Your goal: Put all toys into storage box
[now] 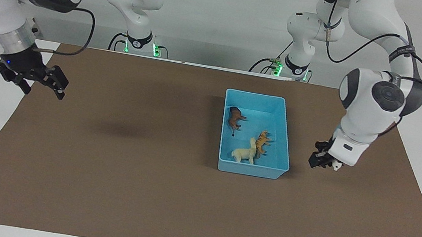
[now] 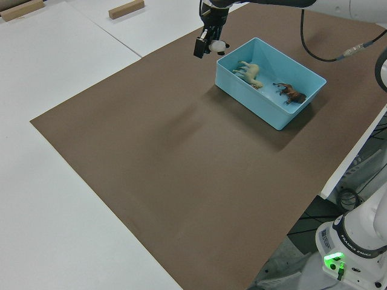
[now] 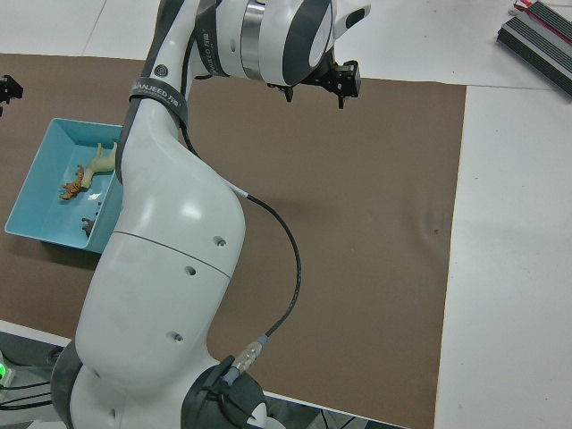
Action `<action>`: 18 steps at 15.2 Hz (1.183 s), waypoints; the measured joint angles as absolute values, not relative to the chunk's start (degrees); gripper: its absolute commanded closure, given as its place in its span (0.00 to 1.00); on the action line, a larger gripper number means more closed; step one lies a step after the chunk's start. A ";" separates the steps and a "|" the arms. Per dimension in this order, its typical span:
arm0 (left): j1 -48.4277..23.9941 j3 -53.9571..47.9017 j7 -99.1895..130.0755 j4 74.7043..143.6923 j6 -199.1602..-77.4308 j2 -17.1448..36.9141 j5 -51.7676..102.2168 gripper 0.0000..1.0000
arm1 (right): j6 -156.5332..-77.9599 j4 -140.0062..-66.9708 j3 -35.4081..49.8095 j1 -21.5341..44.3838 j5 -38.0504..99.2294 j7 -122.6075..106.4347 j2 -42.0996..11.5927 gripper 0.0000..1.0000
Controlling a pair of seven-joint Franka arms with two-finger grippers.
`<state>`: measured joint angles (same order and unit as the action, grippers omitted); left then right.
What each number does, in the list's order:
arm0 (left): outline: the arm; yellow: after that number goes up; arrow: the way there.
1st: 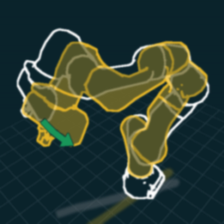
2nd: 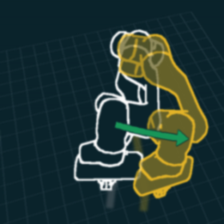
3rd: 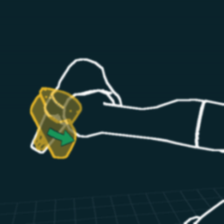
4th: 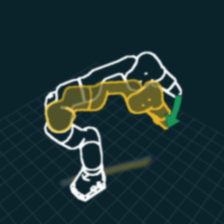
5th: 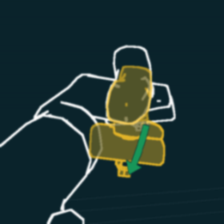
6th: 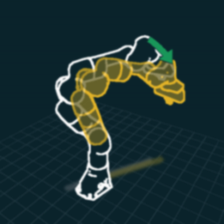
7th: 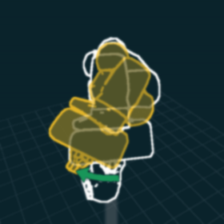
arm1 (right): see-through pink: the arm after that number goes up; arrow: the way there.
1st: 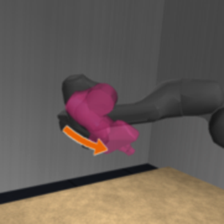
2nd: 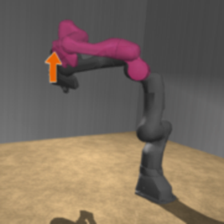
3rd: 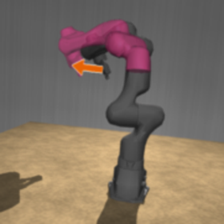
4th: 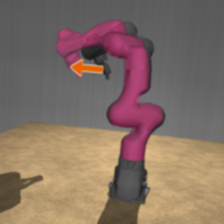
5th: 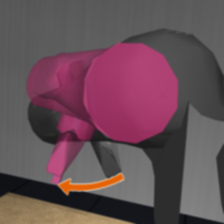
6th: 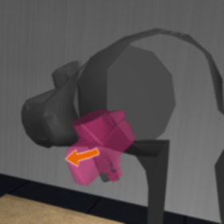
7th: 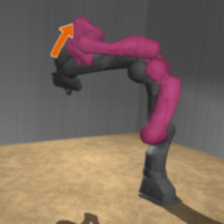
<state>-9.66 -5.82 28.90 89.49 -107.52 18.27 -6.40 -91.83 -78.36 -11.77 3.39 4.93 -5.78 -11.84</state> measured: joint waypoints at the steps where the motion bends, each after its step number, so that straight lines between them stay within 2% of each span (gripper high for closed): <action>1: -12.57 -5.83 33.03 89.50 -106.36 18.05 -6.41 1.00 | -89.24 -78.35 -11.77 3.38 4.91 -5.92 -10.18 0.00; 3: -18.06 -5.86 40.18 89.61 -103.56 17.77 -6.42 1.00 | -84.36 -78.39 -11.78 3.36 4.84 -6.12 -7.19 0.00; 6: -23.59 -5.82 45.04 91.44 -99.74 16.34 -6.47 1.00 | -81.10 -80.24 -11.85 3.05 4.46 -6.43 -3.59 0.00; 7: -24.62 -5.81 45.44 92.70 -99.07 15.48 -6.47 0.94 | -80.91 -81.81 -11.82 2.94 3.74 -6.64 -2.07 0.00; 8: -25.36 -5.77 45.83 94.26 -98.79 14.53 -6.47 0.65 | -80.87 -83.78 -11.75 2.90 2.61 -6.94 -0.34 0.00; 9: -25.96 -5.75 46.38 96.07 -98.69 13.55 -6.47 0.11 | -80.86 -85.85 -11.64 2.90 1.50 -7.07 1.41 0.00; 10: -26.36 -5.76 46.95 97.81 -98.75 12.70 -6.47 0.00 | -80.87 -87.70 -11.39 2.90 0.32 -7.19 2.95 0.00; 13: -26.70 -5.62 47.72 100.97 -100.48 11.33 -6.48 0.00 | -82.07 -90.99 -9.53 2.64 -3.97 -7.94 5.65 0.00; 18: -26.13 -4.58 47.59 101.32 -102.37 11.15 -6.49 0.00 | -86.45 -91.29 -8.03 1.86 -4.51 -8.15 6.41 0.00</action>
